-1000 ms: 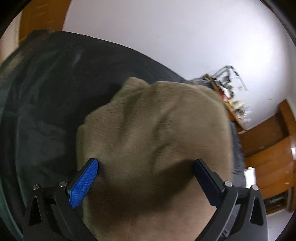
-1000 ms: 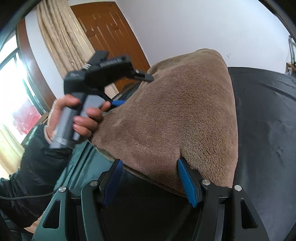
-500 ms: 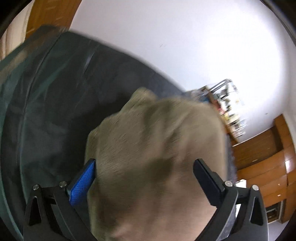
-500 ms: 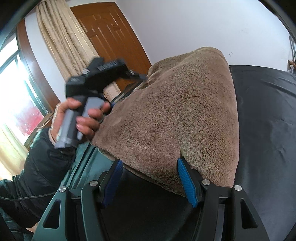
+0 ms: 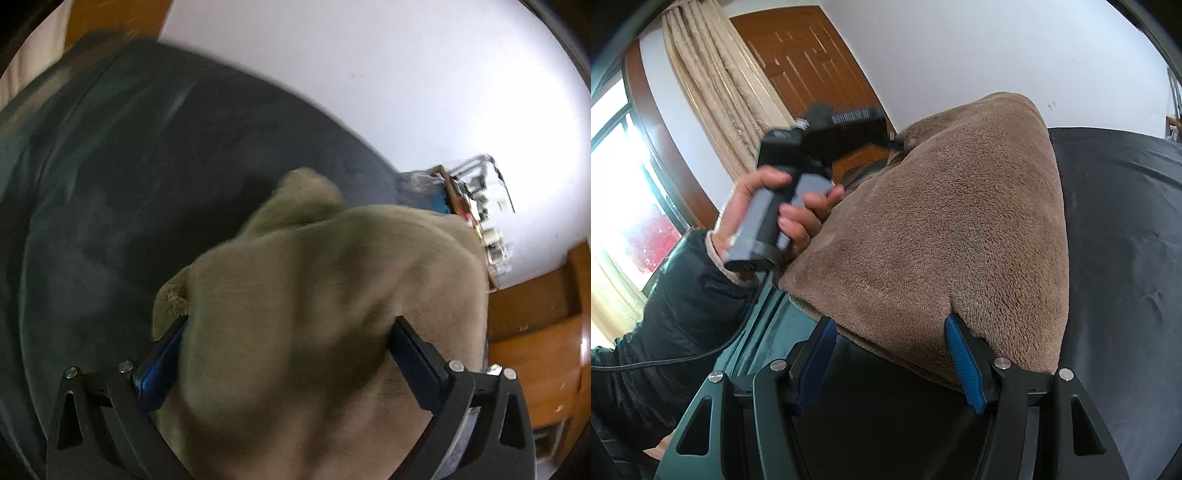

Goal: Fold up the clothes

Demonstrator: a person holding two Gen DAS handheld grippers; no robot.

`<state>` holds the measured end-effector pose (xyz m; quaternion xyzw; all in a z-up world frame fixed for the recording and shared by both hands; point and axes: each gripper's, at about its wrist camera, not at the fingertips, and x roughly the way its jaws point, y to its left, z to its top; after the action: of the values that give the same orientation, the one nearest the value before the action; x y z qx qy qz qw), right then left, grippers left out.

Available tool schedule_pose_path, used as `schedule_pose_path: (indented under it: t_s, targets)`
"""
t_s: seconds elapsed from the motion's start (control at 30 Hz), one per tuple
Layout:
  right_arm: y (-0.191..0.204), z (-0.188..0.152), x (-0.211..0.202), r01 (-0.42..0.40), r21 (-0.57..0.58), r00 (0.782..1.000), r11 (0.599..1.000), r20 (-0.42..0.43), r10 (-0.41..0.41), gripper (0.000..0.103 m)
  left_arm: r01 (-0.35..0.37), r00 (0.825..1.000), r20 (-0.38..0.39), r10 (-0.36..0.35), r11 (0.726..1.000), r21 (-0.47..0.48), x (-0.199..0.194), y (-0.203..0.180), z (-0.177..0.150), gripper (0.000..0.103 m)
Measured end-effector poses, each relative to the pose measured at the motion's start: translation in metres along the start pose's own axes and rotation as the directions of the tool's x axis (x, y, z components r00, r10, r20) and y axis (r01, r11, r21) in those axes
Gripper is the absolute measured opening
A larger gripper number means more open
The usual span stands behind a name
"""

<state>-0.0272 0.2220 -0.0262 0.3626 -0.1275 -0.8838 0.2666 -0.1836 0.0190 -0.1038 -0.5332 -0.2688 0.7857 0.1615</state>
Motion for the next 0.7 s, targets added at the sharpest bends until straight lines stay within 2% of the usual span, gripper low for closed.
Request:
schedule_pose_path:
  t_s: [0.17, 0.37, 0.47, 0.53, 0.6, 0.63, 0.7]
  targets:
    - [-0.001, 0.002, 0.000, -0.004, 0.004, 1.000, 1.000, -0.001, 0.004, 0.063, 0.101, 0.992, 0.073, -0.100, 0.995, -0.003, -0.038, 0.000, -0.002, 0.102]
    - [-0.004, 0.002, 0.003, -0.006, 0.009, 1.000, 1.000, 0.000, 0.006, 0.063, 0.220, 0.963, 0.159, -0.218, 0.975, 0.003, -0.084, 0.000, -0.005, 0.102]
    - [-0.004, 0.002, 0.004, -0.005, 0.008, 1.000, 1.000, 0.000, 0.005, 0.063, 0.271, 0.956, 0.092, -0.278, 0.959, 0.085, -0.076, -0.027, -0.015, 0.102]
    - [-0.004, 0.002, 0.004, -0.006, 0.009, 1.000, 1.000, 0.001, 0.006, 0.063, 0.261, 0.964, 0.017, -0.264, 0.960, 0.099, -0.055, -0.038, -0.022, 0.102]
    - [-0.004, 0.002, 0.003, -0.008, 0.010, 1.000, 1.000, 0.002, 0.008, 0.063, 0.175, 0.985, -0.030, -0.173, 0.981, 0.080, -0.027, -0.040, -0.023, 0.102]
    - [-0.004, 0.002, 0.003, -0.010, 0.011, 1.000, 1.000, 0.002, 0.010, 0.063, 0.152, 0.988, -0.034, -0.150, 0.986, 0.075, -0.015, -0.034, -0.024, 0.102]
    - [-0.004, 0.001, 0.003, -0.013, 0.012, 1.000, 1.000, 0.002, 0.013, 0.063, 0.156, 0.988, -0.007, -0.156, 0.984, 0.086, -0.011, -0.028, -0.027, 0.102]
